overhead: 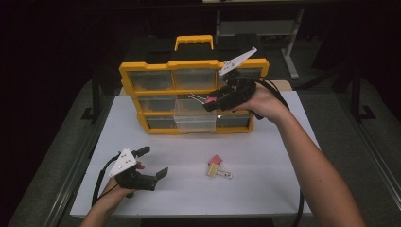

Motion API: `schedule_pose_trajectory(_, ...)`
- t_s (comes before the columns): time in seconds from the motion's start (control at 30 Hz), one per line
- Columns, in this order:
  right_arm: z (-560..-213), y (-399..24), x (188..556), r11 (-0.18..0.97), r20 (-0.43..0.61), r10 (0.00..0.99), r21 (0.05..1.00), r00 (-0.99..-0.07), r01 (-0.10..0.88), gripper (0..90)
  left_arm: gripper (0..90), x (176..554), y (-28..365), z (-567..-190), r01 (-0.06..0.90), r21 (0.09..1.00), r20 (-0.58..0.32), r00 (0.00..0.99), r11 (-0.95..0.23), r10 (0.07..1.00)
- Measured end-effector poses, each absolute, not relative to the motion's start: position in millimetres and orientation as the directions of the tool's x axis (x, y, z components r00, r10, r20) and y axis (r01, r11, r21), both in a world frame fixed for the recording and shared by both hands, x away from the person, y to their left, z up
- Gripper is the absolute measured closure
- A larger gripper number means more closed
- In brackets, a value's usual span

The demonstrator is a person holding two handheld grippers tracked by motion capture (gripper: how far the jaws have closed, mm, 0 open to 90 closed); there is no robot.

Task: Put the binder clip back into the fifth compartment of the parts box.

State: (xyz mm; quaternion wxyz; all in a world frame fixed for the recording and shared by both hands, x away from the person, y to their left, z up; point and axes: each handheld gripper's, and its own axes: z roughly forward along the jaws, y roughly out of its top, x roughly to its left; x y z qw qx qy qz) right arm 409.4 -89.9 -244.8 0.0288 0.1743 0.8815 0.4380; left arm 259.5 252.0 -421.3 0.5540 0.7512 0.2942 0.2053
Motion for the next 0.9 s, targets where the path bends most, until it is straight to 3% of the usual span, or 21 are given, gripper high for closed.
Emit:
schedule_pose_trajectory(0.73,-260.3,-67.3,422.1,0.611,0.101,0.321,0.737,-0.942,0.288,48.4,0.0,258.7,250.6,-421.1,0.206,0.952,-0.005,0.750,-0.226,0.661)
schedule_pose_trajectory(0.9,-261.2,-66.3,422.7,0.606,0.098,0.319,0.743,-0.943,0.283,44.8,0.0,258.6,250.9,-421.0,0.209,0.952,-0.009,0.749,-0.222,0.663)
